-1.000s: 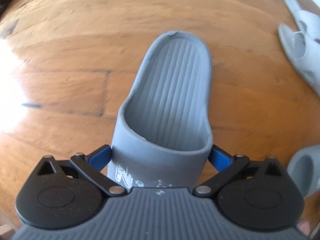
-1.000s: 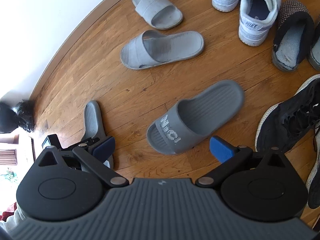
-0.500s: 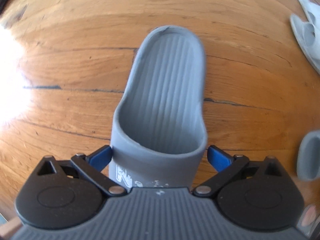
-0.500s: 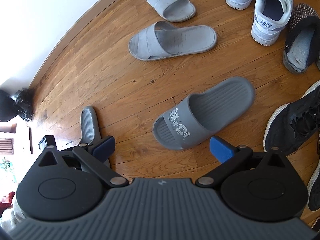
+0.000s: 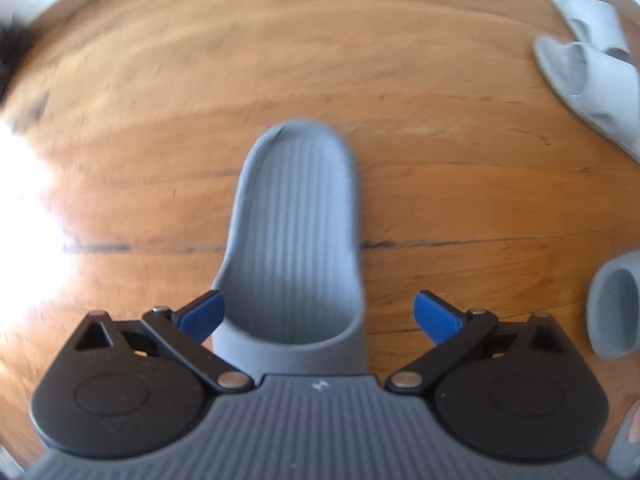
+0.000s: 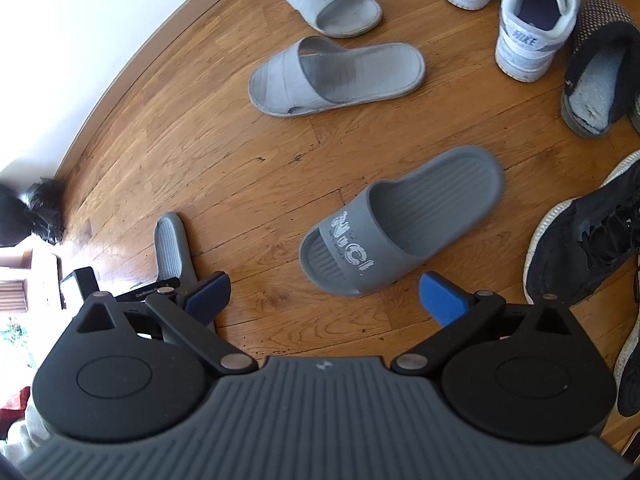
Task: Organize scattered shoes
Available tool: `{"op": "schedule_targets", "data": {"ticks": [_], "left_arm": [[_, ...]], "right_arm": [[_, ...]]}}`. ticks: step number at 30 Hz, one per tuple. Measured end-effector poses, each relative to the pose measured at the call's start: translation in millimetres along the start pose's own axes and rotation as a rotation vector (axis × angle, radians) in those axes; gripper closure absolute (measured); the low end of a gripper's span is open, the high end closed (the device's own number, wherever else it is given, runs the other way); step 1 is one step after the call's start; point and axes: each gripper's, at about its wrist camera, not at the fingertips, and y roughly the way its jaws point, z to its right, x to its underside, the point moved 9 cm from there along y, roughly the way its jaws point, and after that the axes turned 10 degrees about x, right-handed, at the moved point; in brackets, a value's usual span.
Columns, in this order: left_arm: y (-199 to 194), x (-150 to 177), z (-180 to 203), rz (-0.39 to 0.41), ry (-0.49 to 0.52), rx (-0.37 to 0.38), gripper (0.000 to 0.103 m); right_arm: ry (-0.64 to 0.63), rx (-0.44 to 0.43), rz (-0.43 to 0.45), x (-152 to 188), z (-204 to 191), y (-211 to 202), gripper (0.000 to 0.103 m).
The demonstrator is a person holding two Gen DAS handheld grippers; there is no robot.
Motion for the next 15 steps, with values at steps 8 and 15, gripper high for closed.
{"op": "schedule_targets", "data": {"ticks": [8,15], "left_arm": [[19,16,62,0.009,0.185,0.048,0.0],[4,42,107,0.094,0.486,0.05,0.0]], "right_arm": [[0.029,0.006,-0.002,2,11,1,0.0],[0.041,0.003,-0.003,1,16,0,0.0]]}}
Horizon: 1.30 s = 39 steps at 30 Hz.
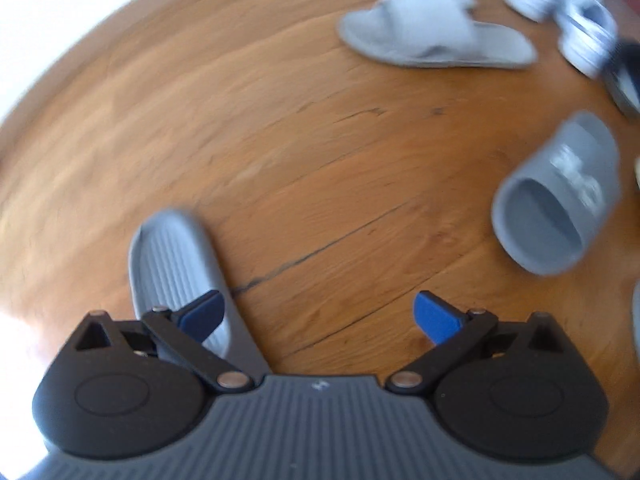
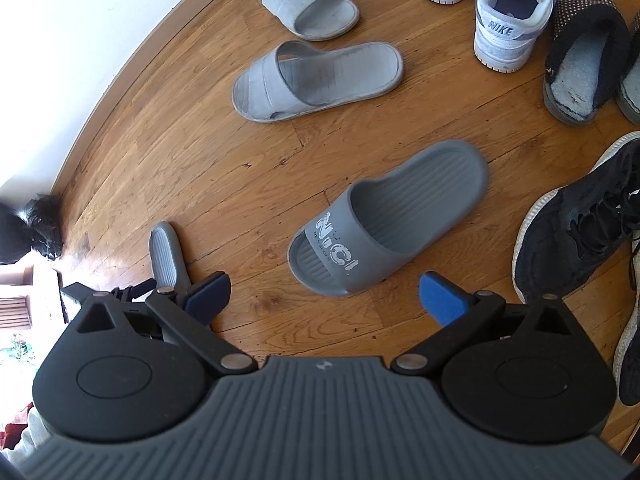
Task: Organize scattered shoes
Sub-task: 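Grasp the other grey NiCI slide strap with the right gripper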
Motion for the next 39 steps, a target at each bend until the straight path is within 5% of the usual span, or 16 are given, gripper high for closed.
{"op": "schedule_targets", "data": {"ticks": [5,12,17,20,22,26,29,35,37,39], "left_arm": [[-12,8,-26,0.014,-0.048,-0.065,0.0],[-63,72,-127,0.081,-0.548,-0.112,0.0],[-79,131,-151,0.134,-0.806,-0.1,0.0],[-74,147,-158,0.132,-0.898,-0.076,0.0],[-76,147,-161,0.144,-0.91,-0.07,0.0],[-88,140,-166,0.185,-0.901,-0.034,0.0],[-73,139,-157,0.169,-0.885,-0.023,0.0],[-59,145,-149,0.149,-0.915,-0.003,0.0],[-54,146,-143,0.142,-0.917,0.001,0.0],[-49,146,-137,0.134,-0.904,0.001,0.0]], "right_arm": [[0.015,0.003,-0.001,-2,6,1,0.0],[-0.096,-0.001,0.007,-12,-40,48,0.0],[-0.289,-0.135,-0.098,-4,-148,113,0.017],[-0.541,-0.237,-0.048,18,-231,128,0.02],[-0.853,-0.328,0.067,55,-292,131,0.018],[-1.301,-0.382,0.139,138,-351,156,0.013],[-1.525,-0.317,0.195,189,-364,184,0.005],[-1.724,-0.111,0.271,227,-362,245,0.004],[-1.806,-0.055,0.301,233,-357,257,0.009],[-1.949,0.014,0.439,244,-351,263,0.021]]}}
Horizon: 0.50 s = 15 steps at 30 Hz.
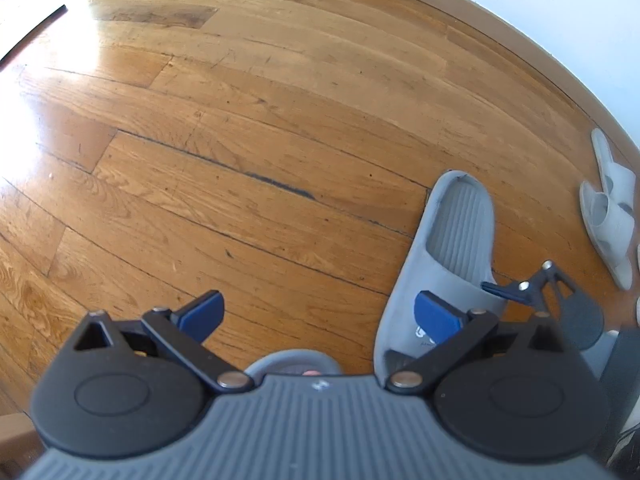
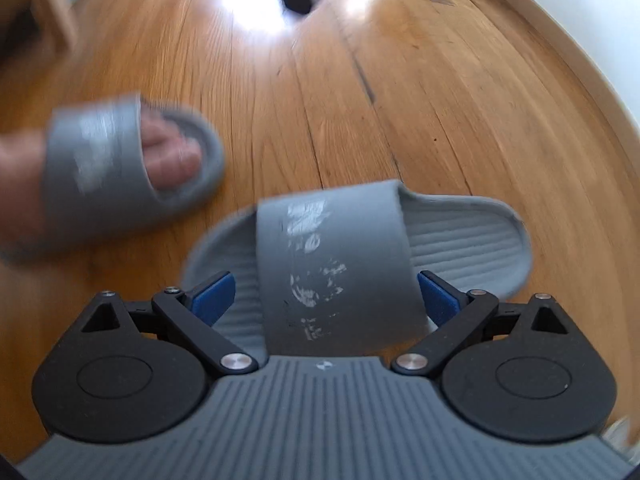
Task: Organize scattered shoes
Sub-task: 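Grasp the other grey NiCI slide strap with the right gripper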
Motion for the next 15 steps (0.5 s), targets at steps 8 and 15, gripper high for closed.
{"op": "schedule_targets", "data": {"ticks": [8,15], "left_arm": [[12,7,5,-0.011,-0.011,-0.009,0.0],[20,11,21,-0.034,0.054,-0.014,0.0]], "right_arm": [[-0.162,0.026,0.099,7,-37,-36,0.021],[-0.061,0.049,0.078,11,-25,-42,0.01]]}}
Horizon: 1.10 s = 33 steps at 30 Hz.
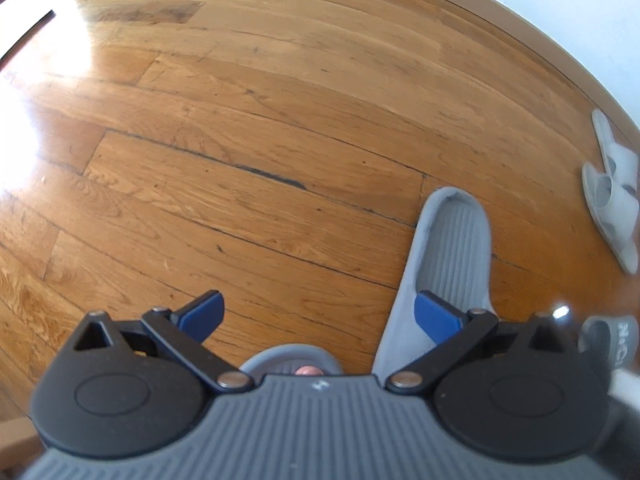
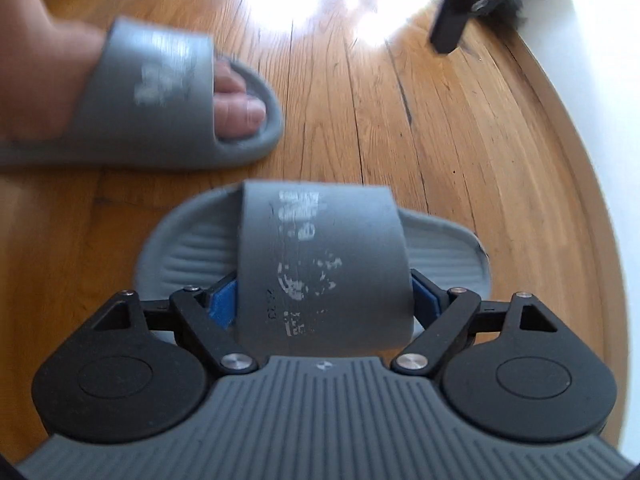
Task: Organize scattered shoes
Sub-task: 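Grasp the other grey NiCI slide strap with the right gripper, then carry the grey NiCI slide with the right gripper beside its mate and release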
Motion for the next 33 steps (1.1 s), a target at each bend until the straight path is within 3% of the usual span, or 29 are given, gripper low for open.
{"op": "schedule_targets", "data": {"ticks": [3,5,12,14,17,20,22,23,25,28,30,31,33], "left_arm": [[3,0,9,-0.006,0.023,0.004,0.0],[6,1,17,-0.014,0.044,0.005,0.0],[23,8,46,-0.06,0.145,-0.005,0.0],[28,11,55,-0.074,0.174,-0.004,0.0],[35,13,82,-0.093,0.255,0.004,0.0],[45,14,152,-0.109,0.499,0.051,0.0],[56,23,233,-0.114,0.761,0.102,0.0],[59,27,257,-0.116,0.826,0.127,0.0],[73,40,336,-0.13,0.961,0.247,0.0],[94,51,424,-0.196,0.956,0.467,0.0],[116,58,469,-0.267,0.922,0.53,0.0],[130,63,490,-0.304,0.903,0.536,0.0],[162,70,511,-0.344,0.86,0.462,0.0]], "right_arm": [[0.079,0.013,0.079,2,28,-37,0.006],[0.152,0.024,0.066,21,49,-57,0.005],[0.576,0.127,-0.207,152,123,-105,0.001],[0.822,0.174,-0.362,226,140,-118,0.001],[1.106,0.212,-0.508,298,147,-138,0.001],[1.359,0.239,-0.582,352,151,-169,0.001],[1.397,0.283,-0.571,367,157,-187,0.0],[1.413,0.319,-0.566,374,161,-197,0.0],[1.464,0.375,-0.555,393,165,-216,0.0],[1.596,0.404,-0.535,421,162,-236,0.0],[1.691,0.385,-0.545,440,152,-241,0.0],[1.726,0.372,-0.557,447,147,-240,0.0],[1.765,0.355,-0.582,460,141,-240,0.0]]}}
